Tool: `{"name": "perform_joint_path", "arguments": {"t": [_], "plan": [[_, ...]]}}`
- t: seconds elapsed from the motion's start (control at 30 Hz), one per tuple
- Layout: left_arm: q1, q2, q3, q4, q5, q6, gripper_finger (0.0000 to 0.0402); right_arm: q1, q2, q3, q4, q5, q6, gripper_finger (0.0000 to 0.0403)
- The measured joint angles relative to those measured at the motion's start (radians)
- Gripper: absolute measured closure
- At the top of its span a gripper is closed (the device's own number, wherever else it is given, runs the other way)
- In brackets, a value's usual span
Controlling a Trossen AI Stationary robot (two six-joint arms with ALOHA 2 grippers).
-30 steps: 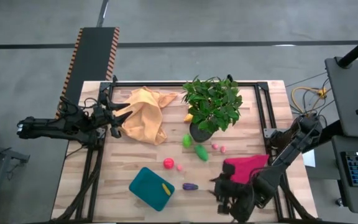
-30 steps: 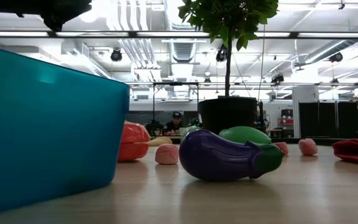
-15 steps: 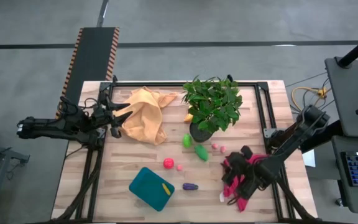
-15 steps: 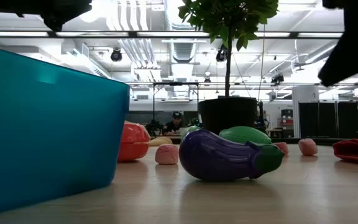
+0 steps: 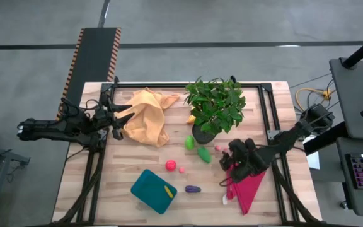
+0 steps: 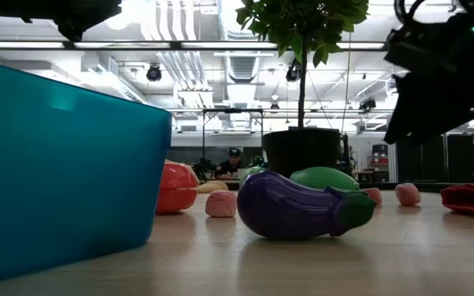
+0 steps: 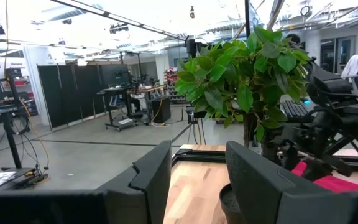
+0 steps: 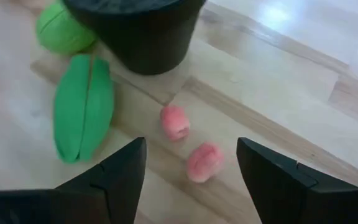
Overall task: Pick and placing Produce into tupperware
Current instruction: Put the top right pink peach into the blue bin
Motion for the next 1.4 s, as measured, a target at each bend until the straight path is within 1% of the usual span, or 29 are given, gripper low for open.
{"name": "perform_joint_path", "arguments": {"t": [0.27, 0.47, 0.53, 0.67, 0.93, 1.13, 1.4], "plan": [[0.000, -0.002, 0.000, 0.000, 0.000, 0.000, 0.0262, -0.064, 0.001, -0.004, 0.000, -0.034, 0.118, 0.0169], [0.000, -0.001, 0.000, -0.001, 0.000, 0.000, 0.0262, -0.072, 0.017, -0.029, 0.025, -0.052, 0.191, 0.0175], [0.000, 0.000, 0.000, -0.004, 0.000, 0.000, 0.0262, -0.074, 0.035, -0.033, 0.028, -0.074, 0.204, 0.0175], [0.000, -0.001, 0.000, -0.003, 0.000, 0.000, 0.0262, -0.080, 0.089, -0.034, 0.030, -0.115, 0.218, 0.0175], [0.000, 0.000, 0.000, -0.002, 0.000, 0.000, 0.0262, -0.081, 0.146, -0.033, 0.040, -0.117, 0.261, 0.0177], [0.000, -0.001, 0.000, -0.004, 0.000, 0.000, 0.0262, -0.083, 0.194, -0.033, 0.079, -0.121, 0.260, 0.0177], [0.000, -0.001, 0.000, -0.002, 0.000, 0.000, 0.0262, -0.083, 0.223, -0.033, 0.080, -0.127, 0.258, 0.0182]]}}
